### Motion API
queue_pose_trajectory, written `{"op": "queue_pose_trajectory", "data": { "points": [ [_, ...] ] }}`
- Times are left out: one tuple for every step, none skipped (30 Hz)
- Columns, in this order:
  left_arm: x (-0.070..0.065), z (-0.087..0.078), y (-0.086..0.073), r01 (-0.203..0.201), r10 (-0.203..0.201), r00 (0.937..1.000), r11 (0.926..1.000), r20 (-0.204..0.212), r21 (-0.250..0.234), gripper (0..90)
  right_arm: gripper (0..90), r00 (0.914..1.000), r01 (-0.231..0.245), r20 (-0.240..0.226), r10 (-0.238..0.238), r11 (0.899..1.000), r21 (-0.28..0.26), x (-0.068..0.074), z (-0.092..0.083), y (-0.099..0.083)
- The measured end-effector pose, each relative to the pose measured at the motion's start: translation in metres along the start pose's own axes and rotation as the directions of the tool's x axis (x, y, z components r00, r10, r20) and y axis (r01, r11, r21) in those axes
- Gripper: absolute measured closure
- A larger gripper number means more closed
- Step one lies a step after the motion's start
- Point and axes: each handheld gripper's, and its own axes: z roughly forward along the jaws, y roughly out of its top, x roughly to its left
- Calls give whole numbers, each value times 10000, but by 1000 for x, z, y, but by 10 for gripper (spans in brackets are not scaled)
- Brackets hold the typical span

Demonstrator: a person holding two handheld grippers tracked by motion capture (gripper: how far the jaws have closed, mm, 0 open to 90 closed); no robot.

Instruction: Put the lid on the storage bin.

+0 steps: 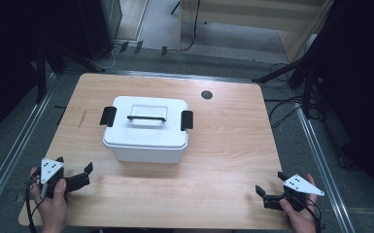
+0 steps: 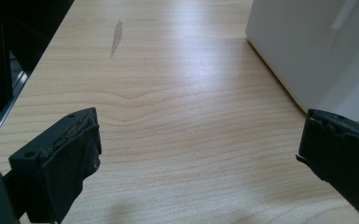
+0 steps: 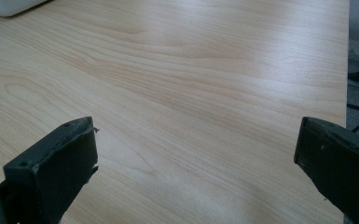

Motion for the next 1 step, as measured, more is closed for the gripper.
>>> {"op": "queue_pose_trajectory", "data": {
  "points": [
    [0,0,0,-10,10,10000,10000,-18,-25,0,0,10000,-23,22,23,10000,-35,0,0,0]
  ]
}}
